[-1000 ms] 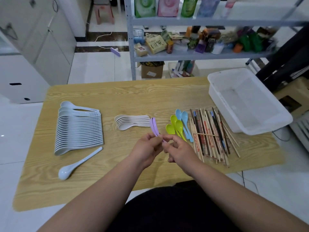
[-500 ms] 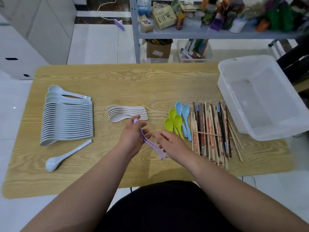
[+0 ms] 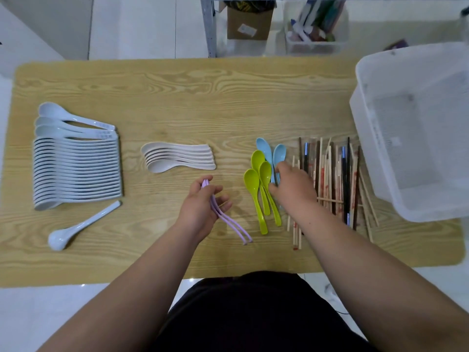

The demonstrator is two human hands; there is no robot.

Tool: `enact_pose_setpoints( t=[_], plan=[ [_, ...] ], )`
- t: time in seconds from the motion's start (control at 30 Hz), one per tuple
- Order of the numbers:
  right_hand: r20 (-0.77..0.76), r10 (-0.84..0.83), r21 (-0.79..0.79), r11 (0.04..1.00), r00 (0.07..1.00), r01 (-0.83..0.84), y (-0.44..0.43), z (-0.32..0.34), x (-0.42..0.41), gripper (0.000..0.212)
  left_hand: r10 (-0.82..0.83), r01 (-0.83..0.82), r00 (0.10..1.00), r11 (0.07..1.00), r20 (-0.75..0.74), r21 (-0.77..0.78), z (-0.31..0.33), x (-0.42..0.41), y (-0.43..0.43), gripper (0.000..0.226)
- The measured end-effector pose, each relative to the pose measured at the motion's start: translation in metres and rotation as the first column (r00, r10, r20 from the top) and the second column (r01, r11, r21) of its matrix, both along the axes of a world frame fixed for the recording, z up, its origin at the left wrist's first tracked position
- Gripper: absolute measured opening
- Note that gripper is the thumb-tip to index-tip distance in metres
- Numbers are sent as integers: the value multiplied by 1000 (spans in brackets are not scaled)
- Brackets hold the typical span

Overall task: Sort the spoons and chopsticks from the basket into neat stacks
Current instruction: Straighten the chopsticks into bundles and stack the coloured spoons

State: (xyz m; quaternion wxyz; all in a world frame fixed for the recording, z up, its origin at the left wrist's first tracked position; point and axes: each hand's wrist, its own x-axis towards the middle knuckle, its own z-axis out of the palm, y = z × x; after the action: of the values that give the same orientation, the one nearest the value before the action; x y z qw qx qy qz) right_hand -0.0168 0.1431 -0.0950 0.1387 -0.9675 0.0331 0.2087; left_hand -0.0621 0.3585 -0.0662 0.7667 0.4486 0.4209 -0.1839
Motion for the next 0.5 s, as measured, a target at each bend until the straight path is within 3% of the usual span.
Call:
enact_pose_setpoints(
  t=[0.17, 0.3, 0.4, 0.5],
  plan=[
    [-69, -61, -8, 998, 996, 60, 7, -3, 5, 26, -20, 20, 1000, 1000, 6, -10, 4, 1, -2, 26],
    [-82, -186, 80, 978, 979, 192, 7, 4, 2, 18, -14, 15, 999, 1000, 28, -14, 10, -1, 1, 25],
    [-89, -389, 214, 892, 917, 399, 4, 13, -4, 11, -7, 9, 999, 1000, 44, -28, 17, -5, 6, 22],
    [-22, -495, 312, 822, 869, 476, -2, 25, -14, 10, 7, -3, 997, 998, 71, -56, 27, -9, 12, 20]
  ],
)
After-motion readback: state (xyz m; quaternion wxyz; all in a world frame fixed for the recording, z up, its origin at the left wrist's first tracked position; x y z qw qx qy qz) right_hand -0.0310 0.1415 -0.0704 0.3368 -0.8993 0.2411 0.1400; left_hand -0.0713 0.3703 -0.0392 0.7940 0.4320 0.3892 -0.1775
